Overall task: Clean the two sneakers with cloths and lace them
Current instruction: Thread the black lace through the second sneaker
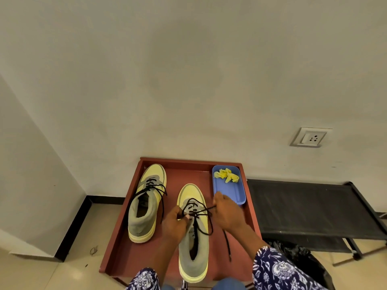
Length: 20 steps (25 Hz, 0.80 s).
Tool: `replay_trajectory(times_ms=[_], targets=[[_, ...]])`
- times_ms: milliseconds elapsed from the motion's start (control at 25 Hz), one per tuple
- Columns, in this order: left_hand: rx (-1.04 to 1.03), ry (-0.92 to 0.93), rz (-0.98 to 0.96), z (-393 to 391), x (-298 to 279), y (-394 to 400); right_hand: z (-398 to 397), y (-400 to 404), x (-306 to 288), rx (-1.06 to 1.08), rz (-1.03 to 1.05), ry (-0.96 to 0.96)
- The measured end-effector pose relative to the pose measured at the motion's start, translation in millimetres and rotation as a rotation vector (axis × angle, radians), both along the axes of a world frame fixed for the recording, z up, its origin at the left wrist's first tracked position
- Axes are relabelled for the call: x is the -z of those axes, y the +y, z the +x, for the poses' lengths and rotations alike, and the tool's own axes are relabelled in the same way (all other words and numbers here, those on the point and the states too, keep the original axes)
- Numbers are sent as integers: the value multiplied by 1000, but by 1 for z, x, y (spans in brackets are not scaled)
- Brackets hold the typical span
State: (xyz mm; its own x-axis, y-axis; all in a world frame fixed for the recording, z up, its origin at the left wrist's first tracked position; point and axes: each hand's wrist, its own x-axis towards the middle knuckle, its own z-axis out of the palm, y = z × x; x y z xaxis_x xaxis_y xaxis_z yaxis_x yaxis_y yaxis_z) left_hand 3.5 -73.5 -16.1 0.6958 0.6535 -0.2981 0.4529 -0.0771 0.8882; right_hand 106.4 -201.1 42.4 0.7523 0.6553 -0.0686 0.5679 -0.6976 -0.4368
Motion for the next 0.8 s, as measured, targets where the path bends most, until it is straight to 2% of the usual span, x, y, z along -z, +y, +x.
replay_trajectory(times_ms=[160, 320, 400, 640, 720, 800], targets=[[14, -1, -54, -3, 12, 7, 26, -37, -10, 170, -62, -39], [1, -12, -85, -3, 8, 8, 46, -61, -19, 386, 81, -14], [4, -10, -105, -3, 10, 9, 50, -66, -23, 354, 112, 23], [0, -31, -158, -5, 6, 6, 36, -58, -14, 245, 31, 132], [0, -37, -167, -6, 3, 6, 29, -52, -10, 181, -95, 179], [10, -44, -165, -7, 2, 5, 19, -44, -11, 30, -324, 227]])
